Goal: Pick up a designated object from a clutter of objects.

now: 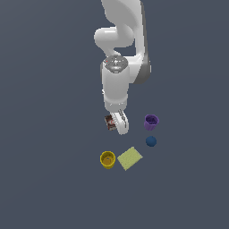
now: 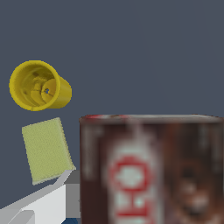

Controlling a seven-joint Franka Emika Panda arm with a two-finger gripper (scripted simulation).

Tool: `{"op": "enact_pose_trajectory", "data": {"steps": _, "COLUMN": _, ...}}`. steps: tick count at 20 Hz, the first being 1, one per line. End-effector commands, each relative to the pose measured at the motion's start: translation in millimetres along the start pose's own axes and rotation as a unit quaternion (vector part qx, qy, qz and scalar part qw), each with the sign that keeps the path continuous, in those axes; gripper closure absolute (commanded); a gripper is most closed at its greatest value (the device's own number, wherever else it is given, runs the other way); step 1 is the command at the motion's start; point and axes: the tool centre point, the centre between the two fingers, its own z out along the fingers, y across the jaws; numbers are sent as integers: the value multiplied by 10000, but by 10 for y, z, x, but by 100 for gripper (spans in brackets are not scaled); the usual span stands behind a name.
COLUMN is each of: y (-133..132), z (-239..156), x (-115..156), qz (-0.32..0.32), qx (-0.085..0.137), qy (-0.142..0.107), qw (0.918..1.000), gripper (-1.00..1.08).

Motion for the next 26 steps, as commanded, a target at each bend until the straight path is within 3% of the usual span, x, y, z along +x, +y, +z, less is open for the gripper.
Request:
{"op": "enact_pose_trajectory", "data": {"steps": 1, "y": 25, "z": -267, "x": 93, "qz": 0, "qx": -2, "qy": -2, "qw": 10000, "gripper": 108}}
{"op": "enact_pose_trajectory", "data": {"steps": 15, "y": 95, "z": -1632, "x": 584, "qz": 3, "qx": -7, "qy": -1, "qw": 10000, "gripper": 108}}
{"op": "enact_pose_trajectory", "data": {"steps": 26, "y": 91, "z": -2152, "x": 783, "qz": 2, "qx": -9, "qy": 2, "qw": 10000, "gripper": 108}}
